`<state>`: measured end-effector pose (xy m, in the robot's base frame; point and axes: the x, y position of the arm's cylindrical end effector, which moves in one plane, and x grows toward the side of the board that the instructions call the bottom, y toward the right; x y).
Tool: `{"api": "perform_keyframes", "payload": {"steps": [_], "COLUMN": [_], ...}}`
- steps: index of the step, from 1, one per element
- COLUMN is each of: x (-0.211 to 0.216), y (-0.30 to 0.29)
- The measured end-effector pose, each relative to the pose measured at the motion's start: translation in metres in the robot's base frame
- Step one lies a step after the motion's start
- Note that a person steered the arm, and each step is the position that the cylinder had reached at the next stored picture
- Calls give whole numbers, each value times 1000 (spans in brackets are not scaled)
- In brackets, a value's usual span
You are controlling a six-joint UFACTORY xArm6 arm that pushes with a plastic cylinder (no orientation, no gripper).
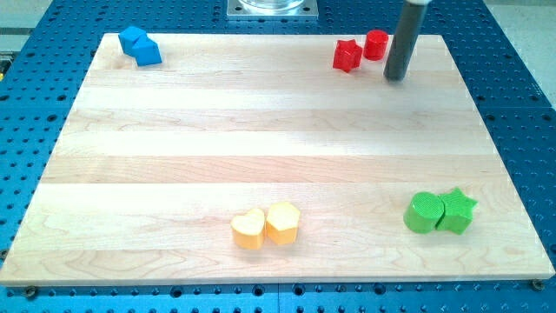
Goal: Move the heart top center of the board
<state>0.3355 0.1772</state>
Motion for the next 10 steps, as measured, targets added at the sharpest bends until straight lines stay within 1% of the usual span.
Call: {"api": "perform_keyframes", "payload": {"steps": [2, 3, 4, 5, 7, 8, 9, 10], "x": [182, 259, 283, 280, 280, 261, 224, 246], "y": [-34, -75, -95, -128, -171, -182, -182, -172]}}
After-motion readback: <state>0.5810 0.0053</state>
